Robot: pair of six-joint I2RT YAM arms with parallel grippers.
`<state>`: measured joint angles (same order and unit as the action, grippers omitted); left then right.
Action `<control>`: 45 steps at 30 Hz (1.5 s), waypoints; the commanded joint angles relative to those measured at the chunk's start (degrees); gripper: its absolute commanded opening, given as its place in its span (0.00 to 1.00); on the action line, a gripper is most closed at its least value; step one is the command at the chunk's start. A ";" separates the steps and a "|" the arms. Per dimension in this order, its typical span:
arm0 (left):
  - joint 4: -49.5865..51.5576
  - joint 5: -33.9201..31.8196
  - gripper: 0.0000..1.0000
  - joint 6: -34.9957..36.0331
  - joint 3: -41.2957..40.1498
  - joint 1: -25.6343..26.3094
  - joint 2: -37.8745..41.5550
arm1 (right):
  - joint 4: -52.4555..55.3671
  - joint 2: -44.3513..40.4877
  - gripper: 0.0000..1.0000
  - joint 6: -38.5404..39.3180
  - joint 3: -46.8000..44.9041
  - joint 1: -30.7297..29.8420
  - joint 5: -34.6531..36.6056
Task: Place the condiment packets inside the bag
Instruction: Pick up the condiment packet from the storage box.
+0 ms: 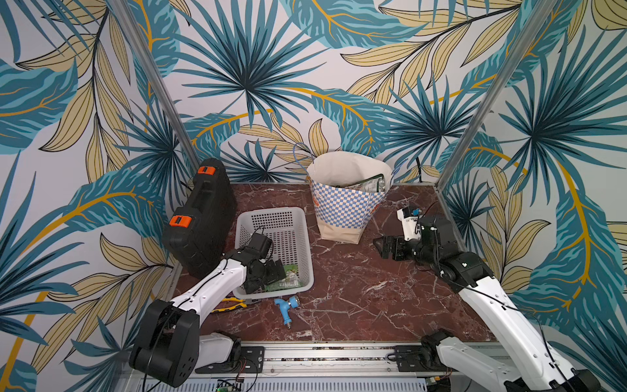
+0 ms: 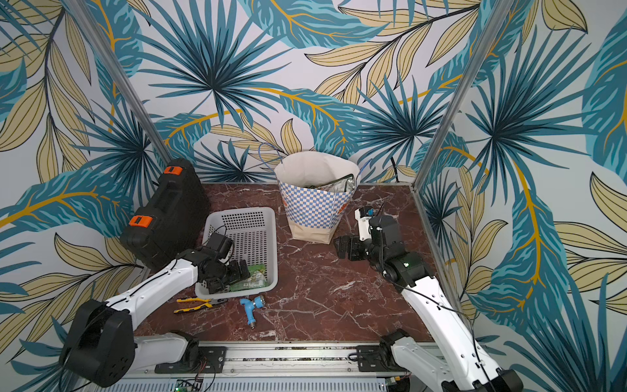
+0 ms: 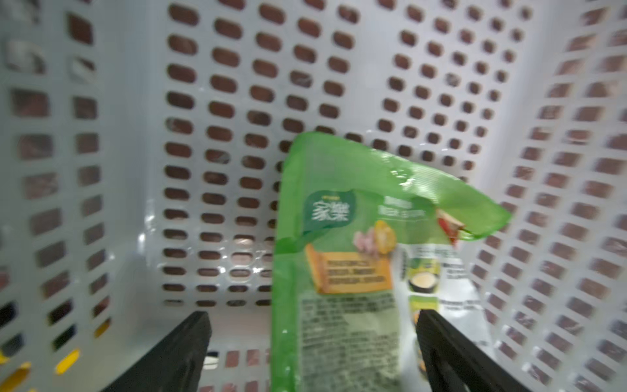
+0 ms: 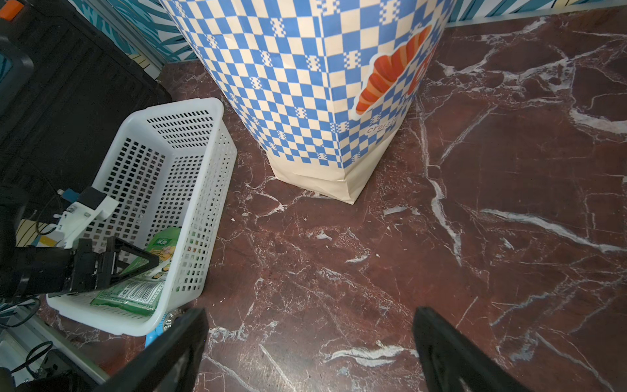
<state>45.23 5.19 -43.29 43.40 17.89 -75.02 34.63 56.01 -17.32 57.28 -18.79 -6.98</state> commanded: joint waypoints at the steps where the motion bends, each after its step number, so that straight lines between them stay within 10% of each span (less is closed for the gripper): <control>1: 3.99 -0.56 1.00 -2.16 1.99 -0.33 -1.35 | -1.25 -0.57 0.99 0.48 -1.47 -0.20 -0.67; 8: -12.72 17.15 1.00 -7.08 -2.69 -0.34 -5.46 | -1.65 -0.03 0.99 0.15 -0.86 -0.20 -0.76; 15: -19.70 20.99 0.92 -10.58 -2.97 -0.32 -4.83 | -1.19 -0.02 0.99 0.21 -0.56 -0.19 -0.35; 26: -18.73 16.70 0.00 -9.28 0.37 -0.55 -1.82 | -0.84 -1.63 0.99 -0.22 -2.33 -0.13 0.63; 45: -2.01 -2.71 0.00 4.16 28.25 4.86 4.54 | -0.44 -5.20 0.99 -1.62 -4.18 -0.20 2.32</control>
<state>41.01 6.83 -42.26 65.60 20.91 -72.29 34.26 51.64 -18.00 54.37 -18.79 -5.80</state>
